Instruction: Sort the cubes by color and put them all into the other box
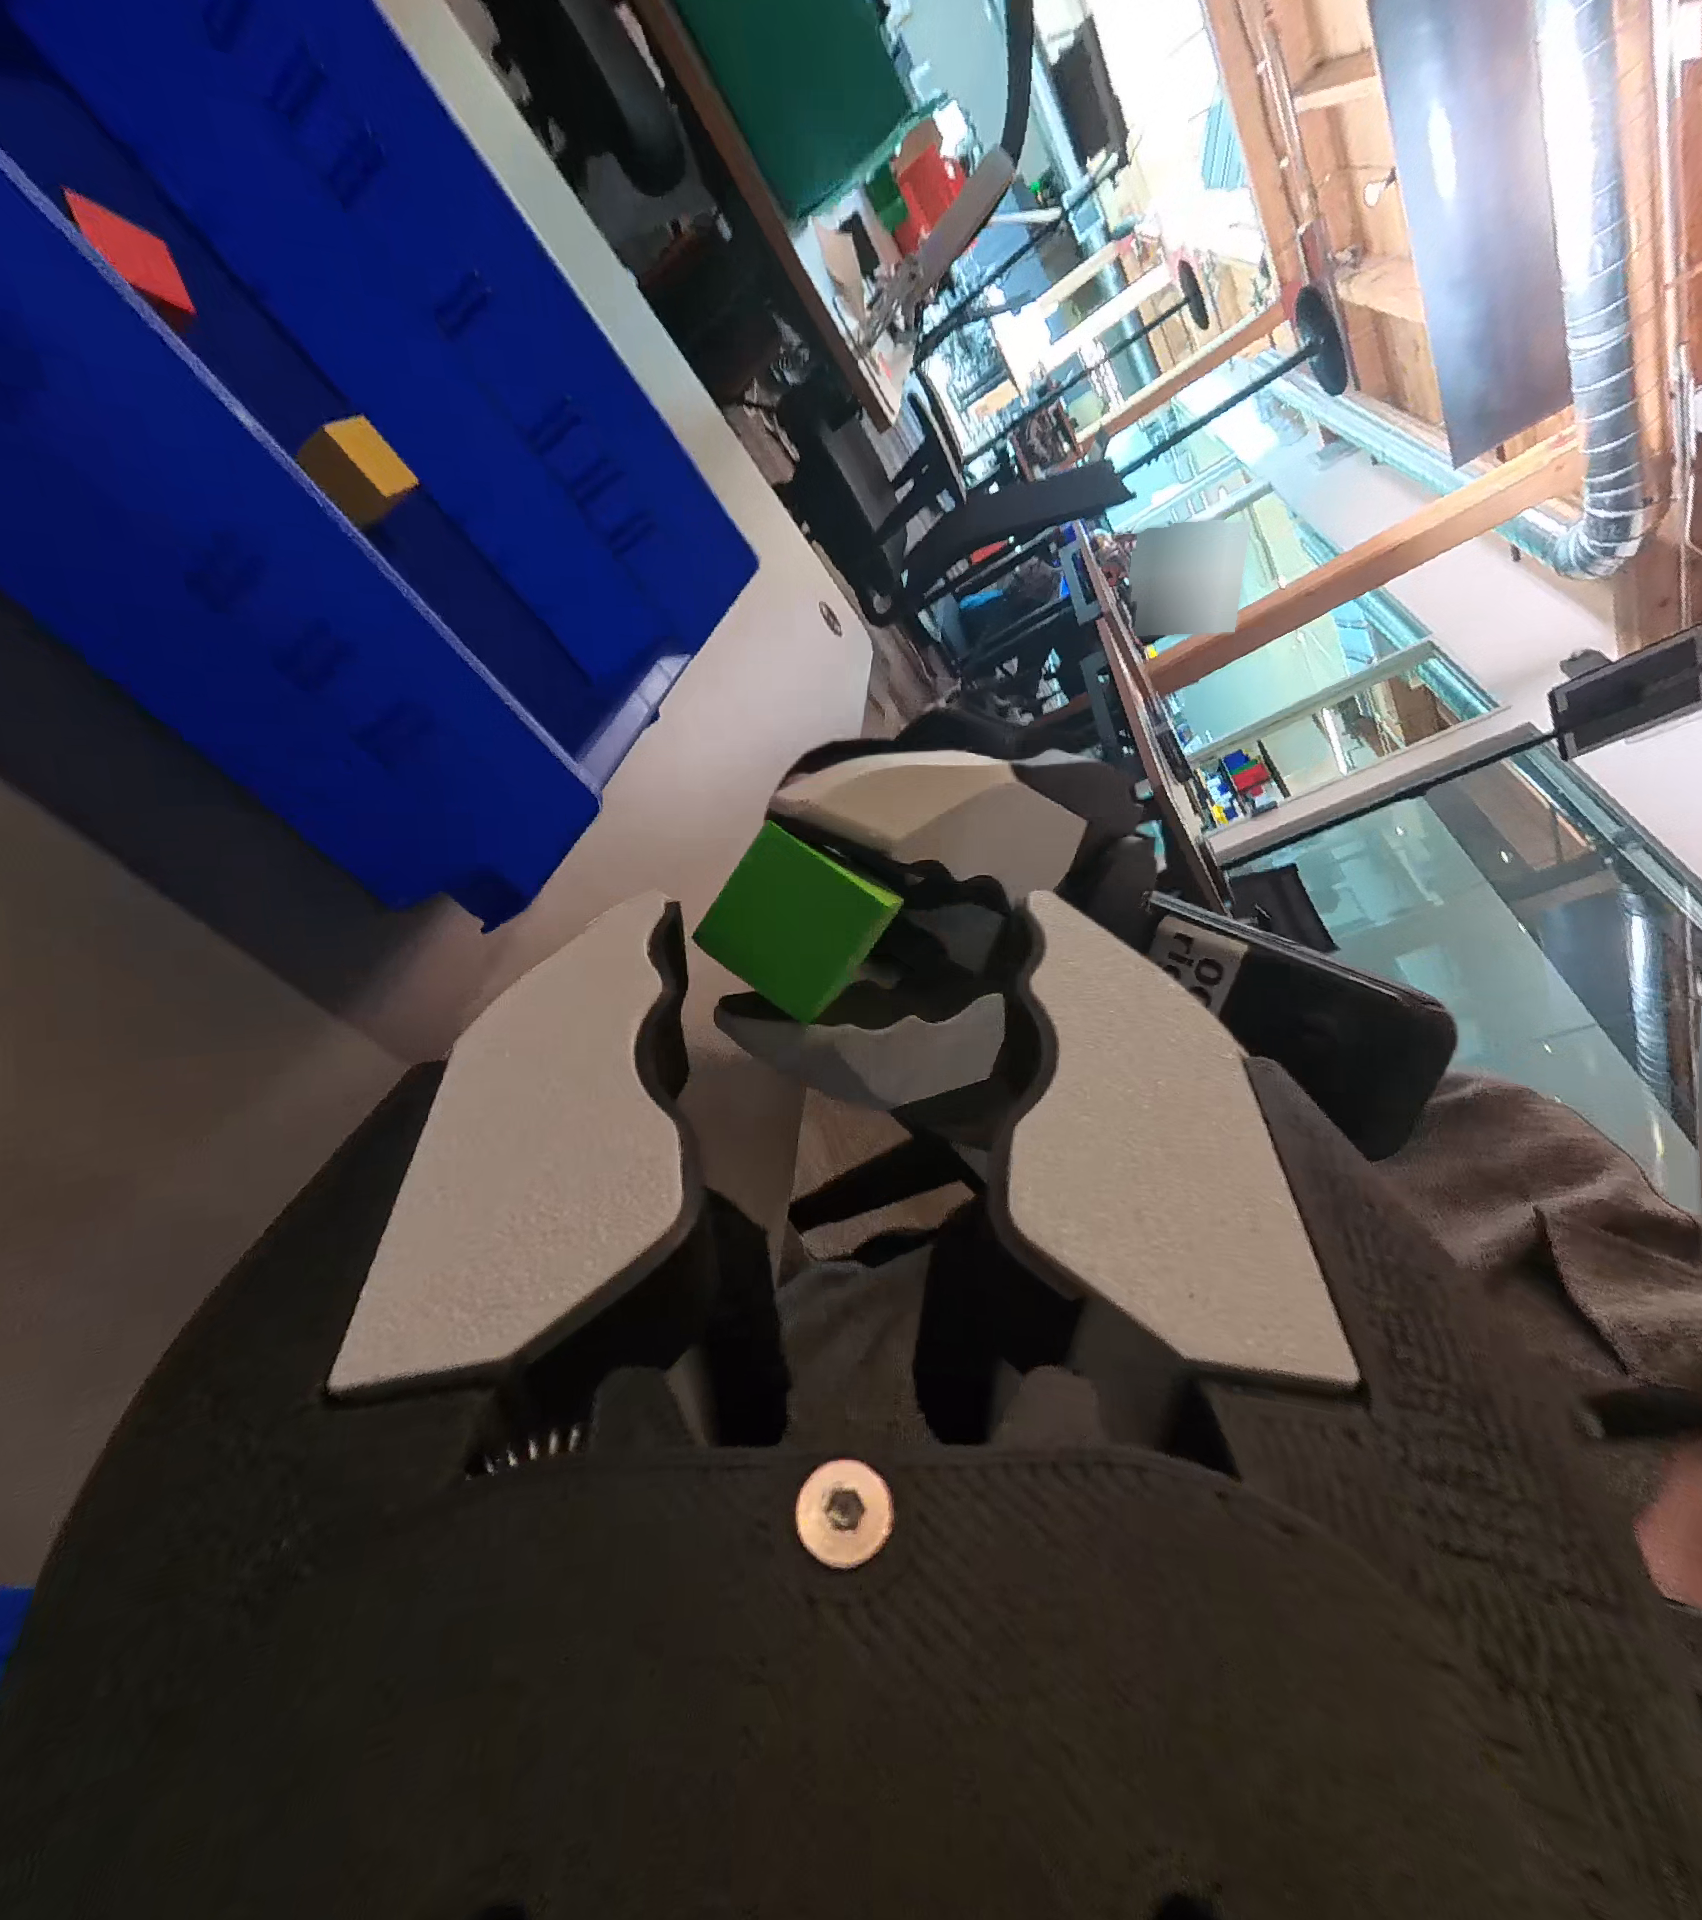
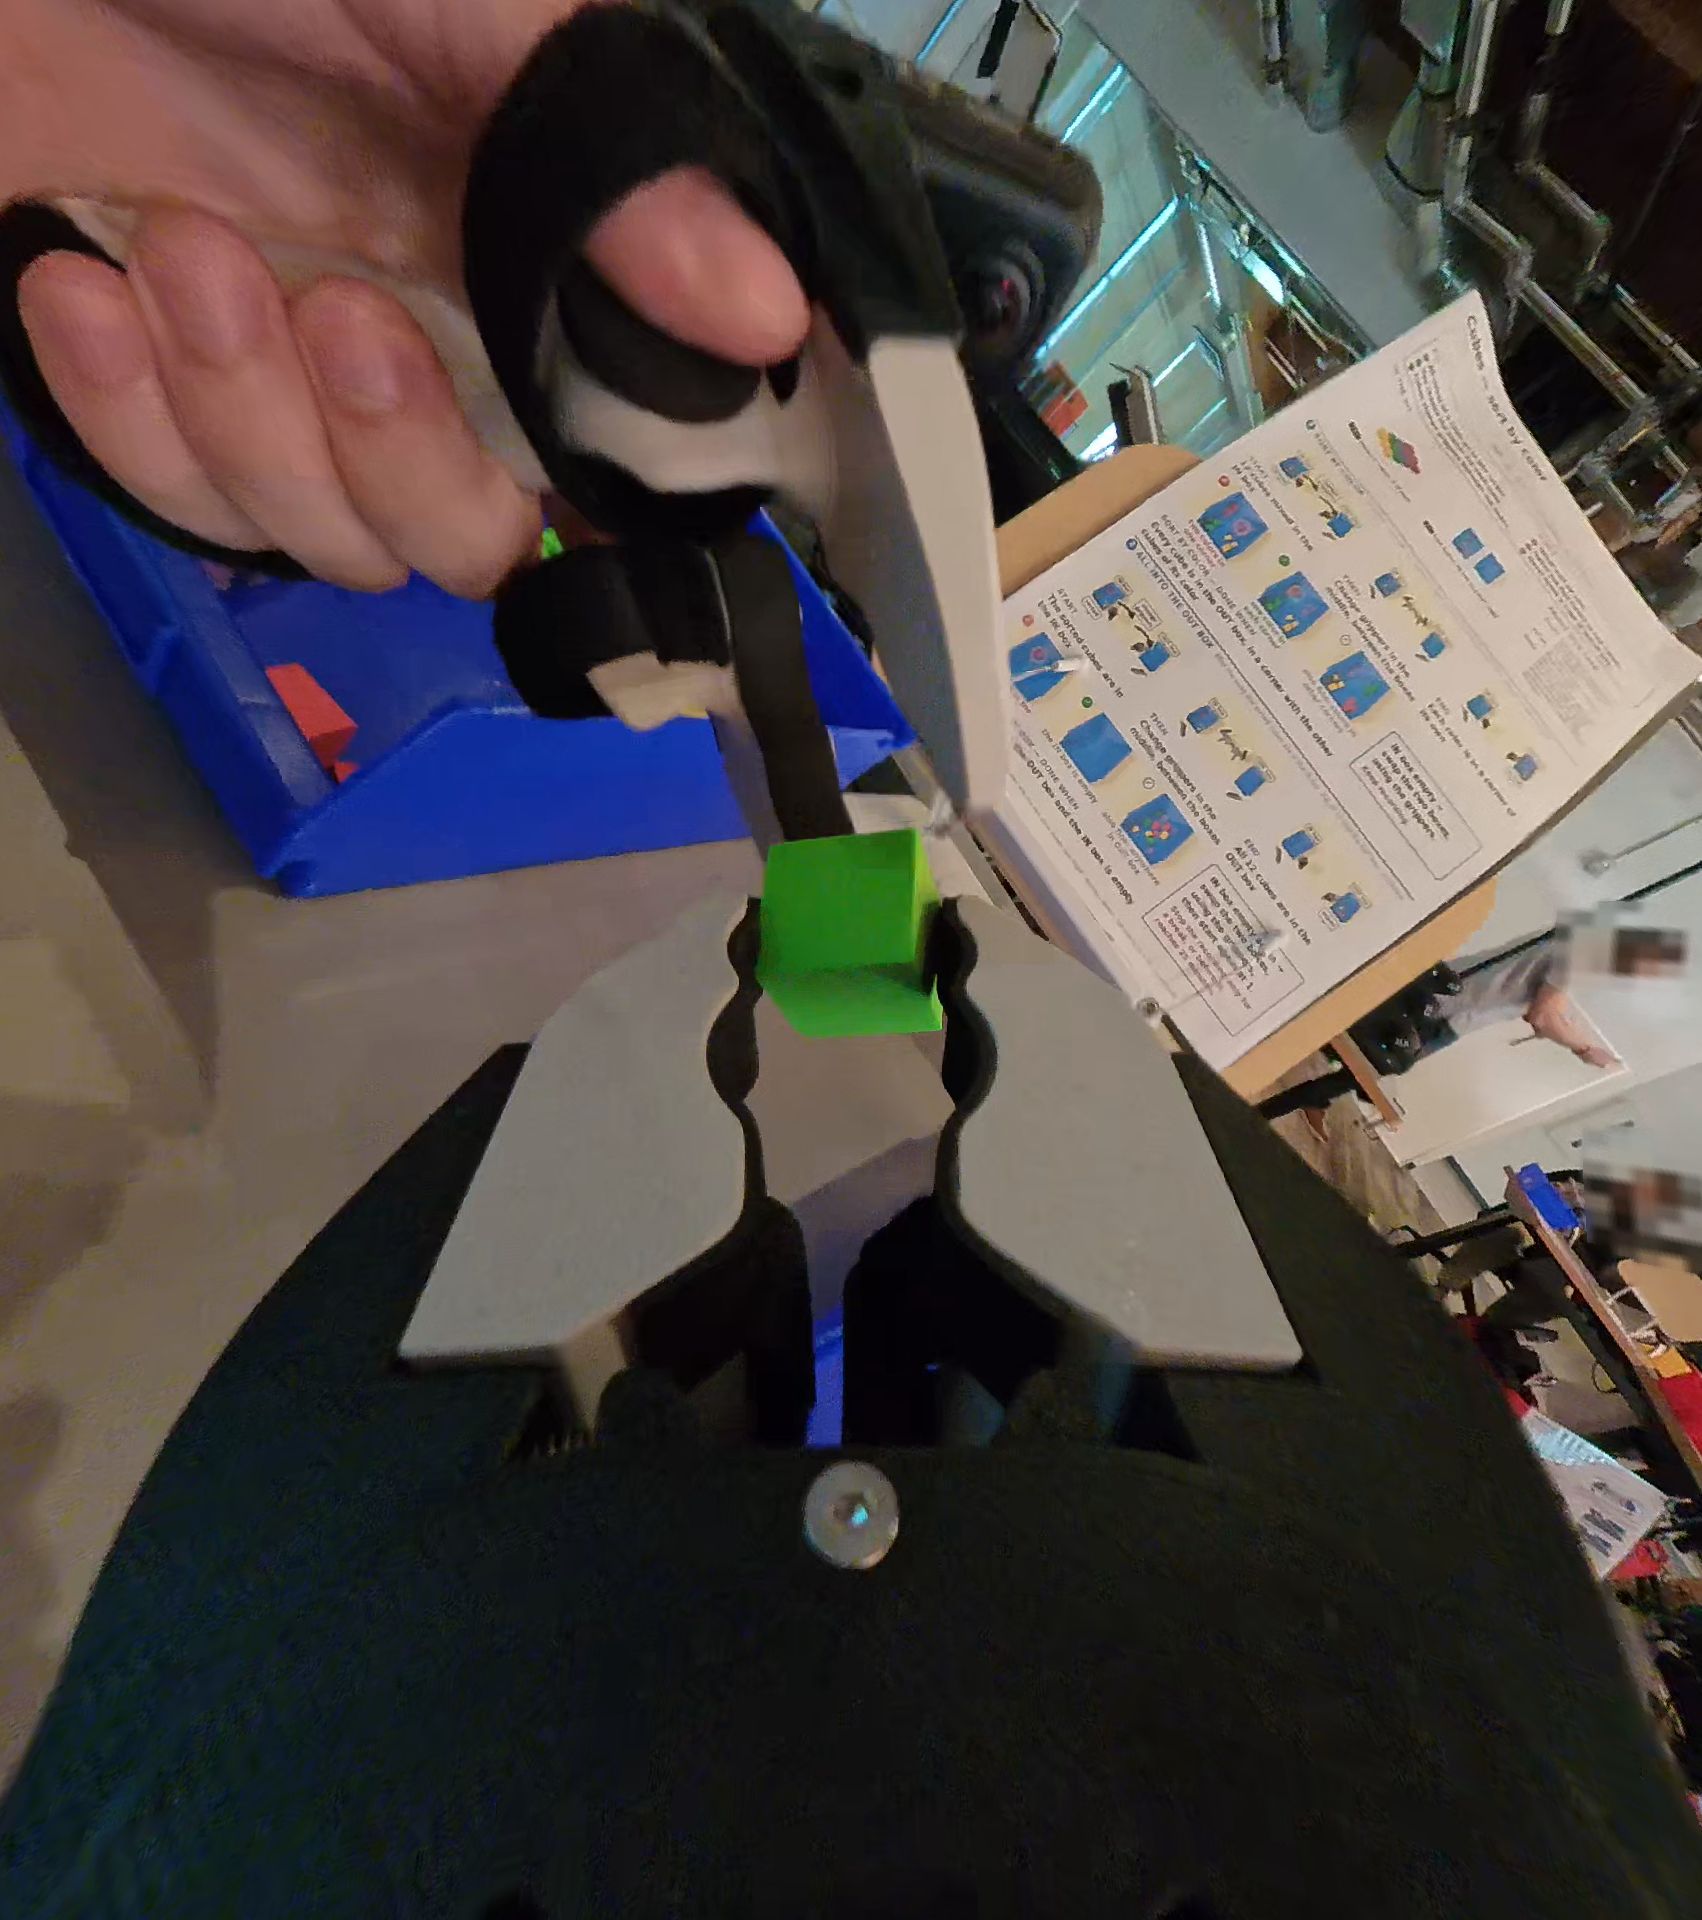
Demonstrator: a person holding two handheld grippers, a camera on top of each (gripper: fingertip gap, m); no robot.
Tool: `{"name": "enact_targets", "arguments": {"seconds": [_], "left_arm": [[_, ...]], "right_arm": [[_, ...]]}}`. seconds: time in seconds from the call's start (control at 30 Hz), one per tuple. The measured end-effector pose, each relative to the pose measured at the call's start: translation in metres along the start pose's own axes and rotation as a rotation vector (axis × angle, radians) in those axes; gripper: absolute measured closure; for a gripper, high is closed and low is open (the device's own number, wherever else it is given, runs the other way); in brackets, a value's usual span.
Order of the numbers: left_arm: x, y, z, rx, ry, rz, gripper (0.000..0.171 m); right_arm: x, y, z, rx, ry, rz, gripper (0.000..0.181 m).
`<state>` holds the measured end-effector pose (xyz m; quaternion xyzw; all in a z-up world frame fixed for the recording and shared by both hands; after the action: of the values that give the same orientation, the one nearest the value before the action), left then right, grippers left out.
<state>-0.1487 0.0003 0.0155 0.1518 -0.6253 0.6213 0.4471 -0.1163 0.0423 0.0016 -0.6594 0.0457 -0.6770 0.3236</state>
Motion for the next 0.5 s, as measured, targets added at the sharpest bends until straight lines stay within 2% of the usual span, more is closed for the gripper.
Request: {"name": "enact_targets", "arguments": {"seconds": [0.07, 0.13, 0.2, 0.27, 0.33, 0.4, 0.5], "left_arm": [[0.006, 0.000, 0.008, 0.055, -0.037, -0.035, 0.110], [0.011, 0.002, 0.023, 0.157, -0.070, -0.089, 0.111], [0.012, 0.001, 0.040, 0.253, -0.086, -0.139, 0.111], [0.011, -0.001, 0.054, 0.325, -0.092, -0.176, 0.113], [0.008, -0.003, 0.065, 0.372, -0.097, -0.203, 0.115], [0.007, -0.004, 0.073, 0.403, -0.114, -0.219, 0.117], [0.001, 0.000, 0.083, 0.475, -0.108, -0.240, 0.117]], "right_arm": [[-0.007, -0.015, 0.006, -0.028, 0.038, -0.006, 0.149], [-0.027, -0.043, 0.015, -0.048, 0.148, -0.084, 0.149], [-0.056, -0.074, 0.027, -0.038, 0.280, -0.249, 0.149], [-0.096, -0.097, 0.038, -0.022, 0.481, -0.482, 0.149], [-0.129, -0.110, 0.046, -0.029, 0.658, -0.631, 0.149], [-0.154, -0.116, 0.051, -0.078, 0.807, -0.674, 0.149], [-0.169, -0.116, 0.049, -0.116, 0.891, -0.689, 0.148]]}}
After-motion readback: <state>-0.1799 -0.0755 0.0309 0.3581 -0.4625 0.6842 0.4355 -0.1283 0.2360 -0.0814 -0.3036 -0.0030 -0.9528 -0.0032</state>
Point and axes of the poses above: each gripper's, where its closed fingertips meet, z back along the fingers, x out of its top, y = z × x across the jaws, the point moved 4 cm from there along z, back along the fingers, and after that the axes turned 15 degrees about -z, right-handed, at the moved point
